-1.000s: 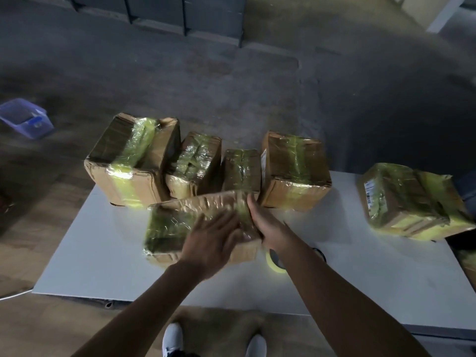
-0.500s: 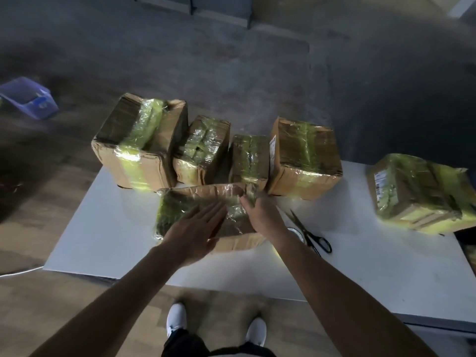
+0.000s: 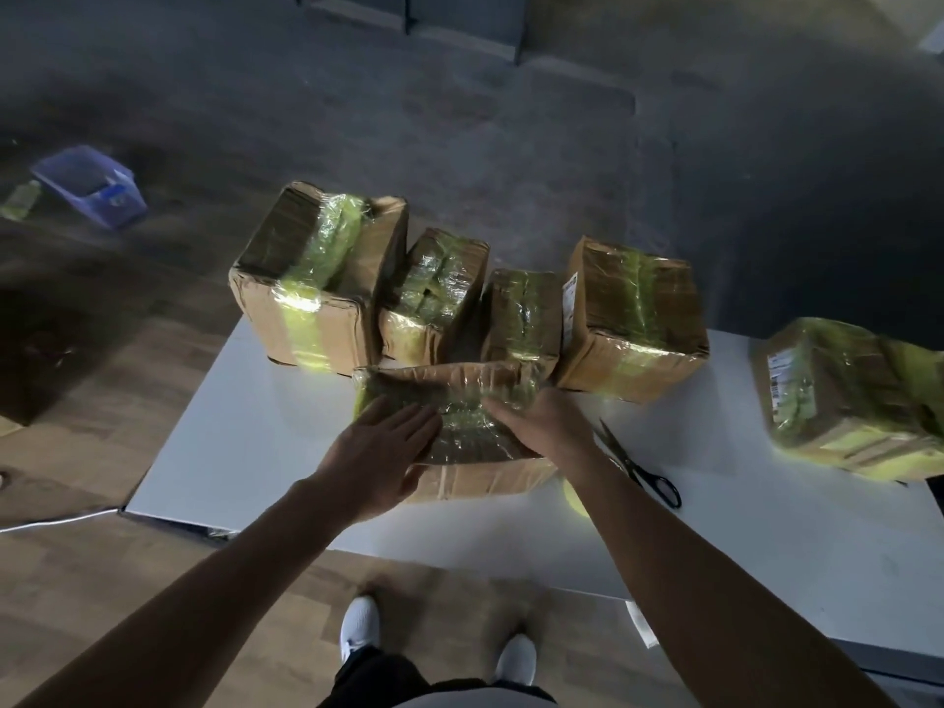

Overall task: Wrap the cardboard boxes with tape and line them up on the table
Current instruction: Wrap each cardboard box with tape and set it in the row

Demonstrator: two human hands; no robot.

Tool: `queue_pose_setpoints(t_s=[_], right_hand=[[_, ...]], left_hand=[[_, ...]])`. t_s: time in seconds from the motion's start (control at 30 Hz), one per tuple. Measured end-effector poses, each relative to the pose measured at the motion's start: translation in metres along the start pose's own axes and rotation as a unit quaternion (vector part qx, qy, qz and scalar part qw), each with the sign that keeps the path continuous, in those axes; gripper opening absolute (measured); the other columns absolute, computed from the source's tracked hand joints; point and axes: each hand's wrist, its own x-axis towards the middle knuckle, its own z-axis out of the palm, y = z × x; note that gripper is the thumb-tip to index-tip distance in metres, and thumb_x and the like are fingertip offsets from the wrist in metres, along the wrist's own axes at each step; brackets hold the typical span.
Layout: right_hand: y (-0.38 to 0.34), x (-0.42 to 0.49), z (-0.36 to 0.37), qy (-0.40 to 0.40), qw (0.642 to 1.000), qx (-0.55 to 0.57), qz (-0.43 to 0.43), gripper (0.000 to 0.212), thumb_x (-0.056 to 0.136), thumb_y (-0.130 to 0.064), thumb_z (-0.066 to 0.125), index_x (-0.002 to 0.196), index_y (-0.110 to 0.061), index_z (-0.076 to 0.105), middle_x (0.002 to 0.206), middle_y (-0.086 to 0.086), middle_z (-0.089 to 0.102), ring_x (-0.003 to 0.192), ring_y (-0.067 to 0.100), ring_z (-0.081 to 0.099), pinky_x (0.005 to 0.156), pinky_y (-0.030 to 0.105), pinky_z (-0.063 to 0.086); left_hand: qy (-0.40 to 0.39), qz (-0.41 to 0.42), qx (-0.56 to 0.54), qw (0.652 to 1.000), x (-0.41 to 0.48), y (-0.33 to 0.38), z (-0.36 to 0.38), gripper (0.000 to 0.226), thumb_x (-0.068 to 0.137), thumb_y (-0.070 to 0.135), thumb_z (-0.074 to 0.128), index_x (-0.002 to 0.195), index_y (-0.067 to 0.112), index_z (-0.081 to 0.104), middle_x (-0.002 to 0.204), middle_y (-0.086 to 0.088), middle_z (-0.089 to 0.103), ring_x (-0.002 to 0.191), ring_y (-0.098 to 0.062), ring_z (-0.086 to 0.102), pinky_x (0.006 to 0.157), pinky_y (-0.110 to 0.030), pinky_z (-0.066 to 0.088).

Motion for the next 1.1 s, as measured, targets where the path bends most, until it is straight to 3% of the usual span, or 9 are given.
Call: queue_pose_setpoints(t_s=[0.13, 0.23, 0.3, 0.4, 0.5, 0.67, 0.9, 1.0, 1.1], right_hand=[[-0.011, 0.000, 0.003, 0.027, 0.998, -0.024, 0.048, 0.090, 0.068, -0.080, 0.061, 0.124, -0.009, 0.051, 0.109, 0.008, 0.064, 0.097, 0.025, 0.062, 0.078, 0.033, 0.049], [-0.006, -0.005, 0.005, 0.053, 0.998, -0.018, 0.036, 0.084, 0.071, -0.083, 0.053, 0.117, -0.013, 0.056, 0.101, 0.007, 0.067, 0.091, 0.025, 0.064, 0.074, 0.033, 0.049], [-0.001, -0.007, 0.006, 0.094, 0.995, -0.023, 0.032, 0.076, 0.076, -0.081, 0.049, 0.109, -0.013, 0.059, 0.094, 0.006, 0.068, 0.085, 0.025, 0.065, 0.064, 0.029, 0.043], [-0.003, -0.002, 0.007, 0.116, 0.992, -0.029, 0.033, 0.066, 0.085, -0.073, 0.046, 0.108, -0.013, 0.061, 0.095, 0.007, 0.069, 0.087, 0.027, 0.065, 0.062, 0.029, 0.036], [-0.005, 0.001, 0.010, 0.122, 0.991, -0.024, 0.045, 0.066, 0.094, -0.064, 0.034, 0.110, -0.007, 0.063, 0.104, 0.015, 0.068, 0.096, 0.032, 0.063, 0.067, 0.032, 0.037], [-0.015, 0.000, 0.008, 0.136, 0.981, -0.115, 0.072, 0.067, 0.099, -0.055, 0.029, 0.137, 0.000, 0.038, 0.123, 0.024, 0.059, 0.112, 0.039, 0.057, 0.076, 0.038, 0.042], [-0.050, -0.021, 0.011, 0.034, 0.977, -0.175, 0.117, 0.083, 0.098, -0.059, 0.020, 0.148, 0.007, 0.019, 0.155, 0.031, 0.013, 0.142, 0.043, 0.016, 0.111, 0.055, 0.020], [-0.063, -0.029, 0.002, -0.035, 0.993, -0.112, 0.019, 0.051, 0.103, -0.035, 0.026, 0.137, -0.002, 0.044, 0.142, 0.033, 0.038, 0.132, 0.046, 0.035, 0.108, 0.054, 0.030], [-0.071, -0.033, -0.025, -0.078, 0.993, 0.081, -0.046, 0.041, 0.103, -0.032, 0.036, 0.135, -0.010, 0.049, 0.121, 0.021, 0.062, 0.110, 0.036, 0.058, 0.089, 0.034, 0.044]], left_hand=[[-0.053, -0.023, 0.018, 0.998, 0.003, 0.002, 0.001, 0.069, 0.095, 0.054, 0.040, 0.152, 0.017, 0.027, 0.157, -0.004, 0.026, 0.147, -0.021, 0.023, 0.120, -0.046, 0.007], [0.098, -0.022, -0.061, 0.993, -0.016, 0.000, 0.000, 0.050, 0.099, 0.048, 0.035, 0.129, 0.017, 0.061, 0.137, -0.005, 0.058, 0.135, -0.027, 0.045, 0.117, -0.055, 0.020], [0.191, -0.129, -0.169, 0.958, -0.027, -0.004, 0.001, 0.048, 0.101, 0.046, 0.032, 0.132, 0.017, 0.056, 0.145, -0.007, 0.049, 0.136, -0.026, 0.042, 0.109, -0.057, 0.034], [0.115, -0.390, -0.434, 0.804, -0.018, -0.003, -0.004, 0.065, 0.095, 0.039, 0.056, 0.149, 0.014, 0.031, 0.154, -0.012, 0.034, 0.131, -0.027, 0.045, 0.095, -0.045, 0.047], [0.053, -0.466, -0.620, 0.629, -0.002, -0.006, -0.012, 0.039, 0.093, 0.028, 0.063, 0.117, -0.002, 0.058, 0.102, -0.016, 0.068, 0.089, -0.029, 0.066, 0.071, -0.034, 0.054], [0.056, -0.477, -0.490, 0.728, 0.011, -0.002, -0.035, 0.035, 0.098, 0.034, 0.047, 0.096, 0.002, 0.061, 0.081, -0.008, 0.063, 0.073, -0.023, 0.059, 0.063, -0.036, 0.049], [0.069, -0.447, -0.340, 0.825, 0.038, 0.027, -0.072, 0.051, 0.103, 0.033, 0.037, 0.135, -0.007, 0.038, 0.111, -0.024, 0.063, 0.086, -0.038, 0.059, 0.063, -0.032, 0.037], [0.068, -0.419, -0.325, 0.845, 0.043, 0.042, -0.082, 0.044, 0.105, 0.022, 0.024, 0.139, -0.004, 0.035, 0.133, -0.034, 0.048, 0.094, -0.036, 0.066, 0.060, -0.034, 0.040], [0.094, -0.363, -0.269, 0.887, 0.046, 0.046, -0.097, 0.060, 0.099, 0.042, 0.011, 0.132, 0.005, 0.046, 0.113, -0.022, 0.061, 0.093, -0.035, 0.063, 0.065, -0.036, 0.037]])
